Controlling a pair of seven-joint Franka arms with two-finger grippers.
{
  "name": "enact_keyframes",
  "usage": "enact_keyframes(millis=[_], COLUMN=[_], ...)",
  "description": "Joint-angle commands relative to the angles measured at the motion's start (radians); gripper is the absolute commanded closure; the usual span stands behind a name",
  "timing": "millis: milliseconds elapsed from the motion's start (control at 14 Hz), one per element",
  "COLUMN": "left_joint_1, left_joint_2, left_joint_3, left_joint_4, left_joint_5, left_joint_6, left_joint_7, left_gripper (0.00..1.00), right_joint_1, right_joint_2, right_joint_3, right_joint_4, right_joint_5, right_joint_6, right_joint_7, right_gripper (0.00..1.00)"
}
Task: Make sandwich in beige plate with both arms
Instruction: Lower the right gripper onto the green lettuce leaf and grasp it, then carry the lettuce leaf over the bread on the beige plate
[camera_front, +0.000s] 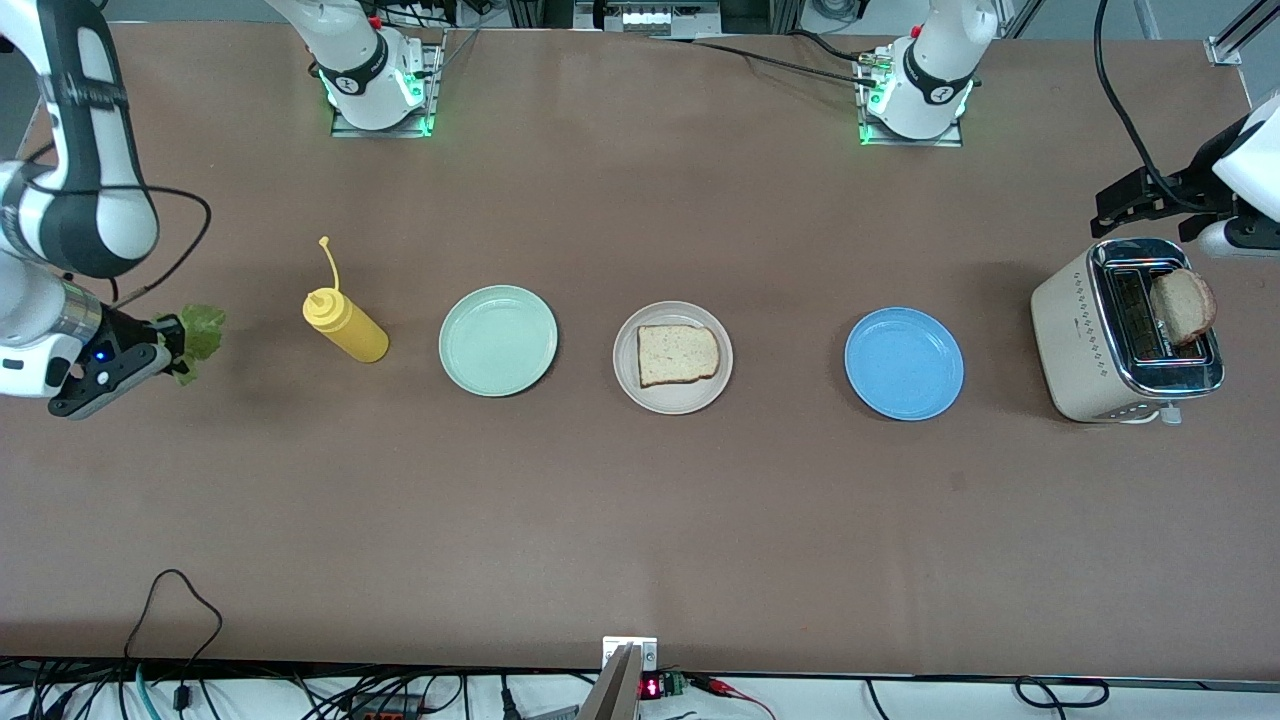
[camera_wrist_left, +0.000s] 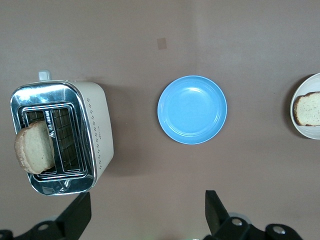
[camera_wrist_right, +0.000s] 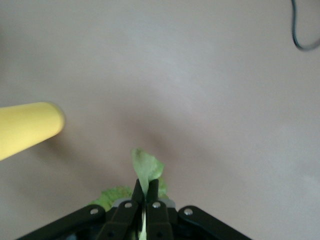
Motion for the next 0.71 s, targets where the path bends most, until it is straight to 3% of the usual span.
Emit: enact_keyframes(millis=[0,214,641], left_joint_1=[0.004,0.004,0.004], left_joint_2=[0.015,0.020,0.020], left_joint_3=[-0.002,-0.002,-0.002], left_joint_4=[0.030,0.031,0.031], left_joint_5=[0.013,0.013,0.011], left_joint_6=[-0.020,-0.020,-0.020], left_joint_7=[0.004,0.004,0.004], left_gripper=[0.00,0.00,0.00], right_joint_1=[0.065,0.166,0.395], right_joint_2=[0.008,0.007,0.019], right_joint_3=[-0.001,0.001,0.001], right_joint_4=[0.153,0.245,0.307], right_joint_5=[0.056,0.116,0.247], right_joint_6=[-0.156,-0.253,-0.250], right_joint_7=[-0.041,-0.043,-0.054], right_gripper=[1.00,1.00,1.00])
